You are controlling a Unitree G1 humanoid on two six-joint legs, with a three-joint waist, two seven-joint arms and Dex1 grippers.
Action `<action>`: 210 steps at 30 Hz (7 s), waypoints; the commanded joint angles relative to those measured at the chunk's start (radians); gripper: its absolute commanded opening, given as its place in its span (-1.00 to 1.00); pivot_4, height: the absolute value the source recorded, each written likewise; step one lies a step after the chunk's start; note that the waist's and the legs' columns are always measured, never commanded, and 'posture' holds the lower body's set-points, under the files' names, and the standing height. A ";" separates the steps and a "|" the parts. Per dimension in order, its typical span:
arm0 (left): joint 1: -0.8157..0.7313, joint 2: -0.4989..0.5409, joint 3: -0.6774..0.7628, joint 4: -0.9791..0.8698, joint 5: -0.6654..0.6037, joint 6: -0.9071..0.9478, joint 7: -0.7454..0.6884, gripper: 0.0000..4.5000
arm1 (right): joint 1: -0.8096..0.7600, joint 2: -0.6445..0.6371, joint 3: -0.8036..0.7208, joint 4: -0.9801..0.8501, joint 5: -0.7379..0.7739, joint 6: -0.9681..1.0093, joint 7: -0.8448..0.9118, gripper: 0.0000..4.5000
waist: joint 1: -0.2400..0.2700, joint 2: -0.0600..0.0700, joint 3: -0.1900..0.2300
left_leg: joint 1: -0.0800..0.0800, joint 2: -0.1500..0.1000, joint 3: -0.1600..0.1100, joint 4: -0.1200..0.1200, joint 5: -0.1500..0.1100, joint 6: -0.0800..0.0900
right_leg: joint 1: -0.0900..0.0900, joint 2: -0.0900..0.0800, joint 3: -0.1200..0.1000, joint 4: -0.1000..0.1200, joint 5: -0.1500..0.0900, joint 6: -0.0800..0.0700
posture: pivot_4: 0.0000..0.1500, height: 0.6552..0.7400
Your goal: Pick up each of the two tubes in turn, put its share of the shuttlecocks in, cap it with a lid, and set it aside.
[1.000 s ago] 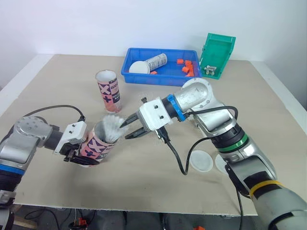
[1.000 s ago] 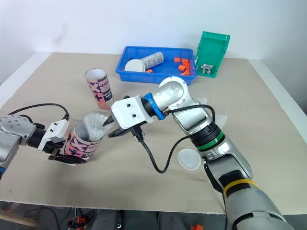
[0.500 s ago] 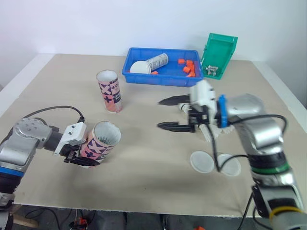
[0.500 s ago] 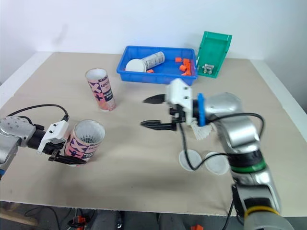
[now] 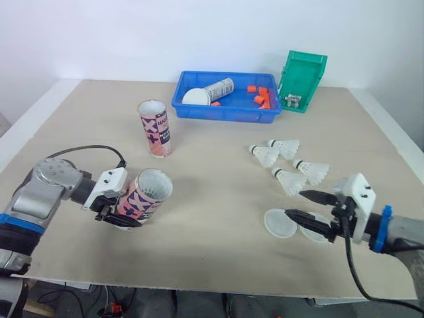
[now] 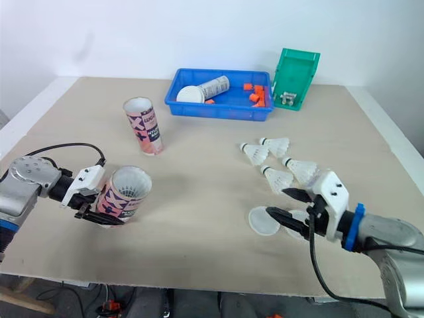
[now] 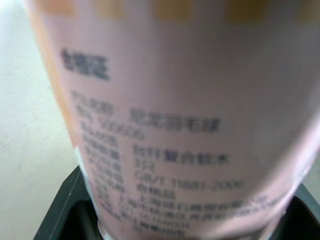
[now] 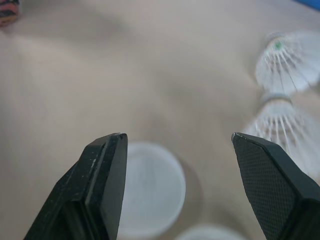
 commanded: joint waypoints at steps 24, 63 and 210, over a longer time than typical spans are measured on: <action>0.019 -0.010 -0.025 -0.004 -0.014 -0.006 -0.003 0.23 | -0.263 0.109 0.216 0.310 -0.106 -0.063 -0.319 0.03 | 0.000 0.000 0.000 | -0.003 -0.013 -0.002 -0.002 0.000 0.005 | 0.007 -0.013 -0.001 -0.001 -0.005 0.007 | 1.00 0.24; 0.049 -0.005 0.030 -0.051 -0.001 0.027 0.002 0.23 | -1.202 0.255 0.926 0.507 -0.340 -0.625 0.456 -0.97 | 0.000 0.001 0.001 | -0.008 -0.010 -0.002 -0.003 0.001 0.008 | 0.003 -0.014 -0.009 0.001 -0.007 0.003 | 1.00 0.24; 0.076 -0.605 0.031 0.298 0.034 -0.399 0.339 0.23 | -0.799 -0.187 0.826 0.617 -0.582 -0.595 0.560 0.12 | -0.018 -0.003 0.005 | -0.002 -0.005 -0.001 0.000 0.007 0.005 | 0.006 -0.006 -0.005 0.004 0.002 0.004 | 1.00 0.24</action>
